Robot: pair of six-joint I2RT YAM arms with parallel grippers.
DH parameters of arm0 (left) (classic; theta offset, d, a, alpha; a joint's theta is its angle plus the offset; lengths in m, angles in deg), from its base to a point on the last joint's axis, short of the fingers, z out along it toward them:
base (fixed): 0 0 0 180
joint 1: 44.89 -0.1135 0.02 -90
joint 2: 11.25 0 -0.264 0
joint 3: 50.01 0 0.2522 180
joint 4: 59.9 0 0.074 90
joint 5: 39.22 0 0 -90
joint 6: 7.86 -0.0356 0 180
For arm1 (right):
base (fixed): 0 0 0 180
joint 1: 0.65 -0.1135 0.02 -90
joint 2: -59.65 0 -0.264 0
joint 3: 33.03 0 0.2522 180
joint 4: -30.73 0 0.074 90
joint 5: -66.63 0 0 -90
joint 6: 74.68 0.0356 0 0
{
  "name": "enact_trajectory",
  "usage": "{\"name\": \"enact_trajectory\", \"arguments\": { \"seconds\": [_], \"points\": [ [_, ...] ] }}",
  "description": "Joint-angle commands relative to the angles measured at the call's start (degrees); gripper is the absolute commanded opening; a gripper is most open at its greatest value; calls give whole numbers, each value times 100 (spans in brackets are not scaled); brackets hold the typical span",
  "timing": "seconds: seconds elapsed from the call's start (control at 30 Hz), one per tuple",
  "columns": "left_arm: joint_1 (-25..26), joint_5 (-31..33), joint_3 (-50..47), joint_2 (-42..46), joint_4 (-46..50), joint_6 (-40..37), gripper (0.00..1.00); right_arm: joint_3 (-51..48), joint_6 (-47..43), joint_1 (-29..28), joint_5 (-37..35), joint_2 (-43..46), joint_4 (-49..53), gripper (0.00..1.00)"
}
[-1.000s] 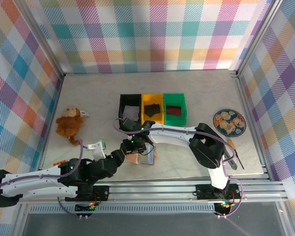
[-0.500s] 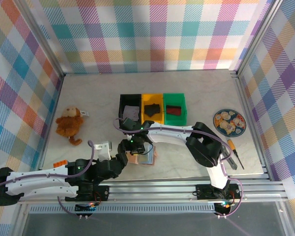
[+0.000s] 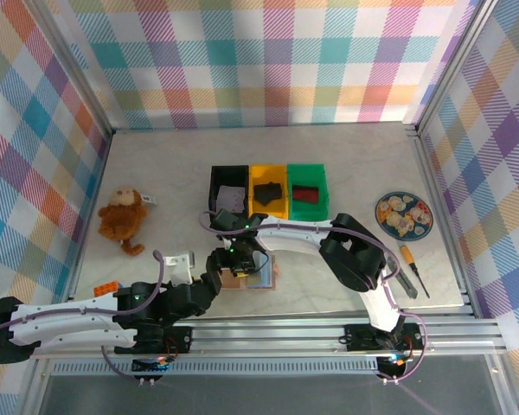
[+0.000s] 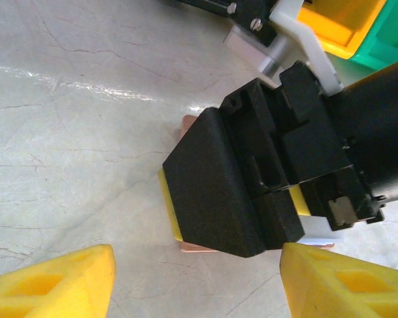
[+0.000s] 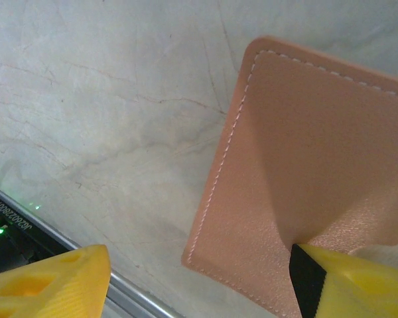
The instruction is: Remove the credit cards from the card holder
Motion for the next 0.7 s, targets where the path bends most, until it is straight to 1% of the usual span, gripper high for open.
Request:
{"name": "enact_trajectory", "arguments": {
  "seconds": [0.0, 0.23, 0.33, 0.43, 0.53, 0.67],
  "points": [
    [45, 8, 105, -239, 63, -185, 67, 172, -221, 39, 130, 386, 207, 74],
    [39, -45, 46, -442, -195, -200, 67, -6, -227, 143, 126, 923, 290, 75],
    [34, -14, 65, -554, -131, -110, 67, 20, -294, 172, 236, 1083, 343, 75],
    [34, 10, 226, -724, -56, -184, 67, -13, -348, 169, 155, 1265, 515, 75],
    [40, 35, 502, -999, 22, -387, 68, -322, -330, 243, -213, 1716, 617, 74],
    [40, 56, 856, -1336, 38, -599, 70, -899, -246, 432, -371, 2345, 607, 72]
  ]
}}
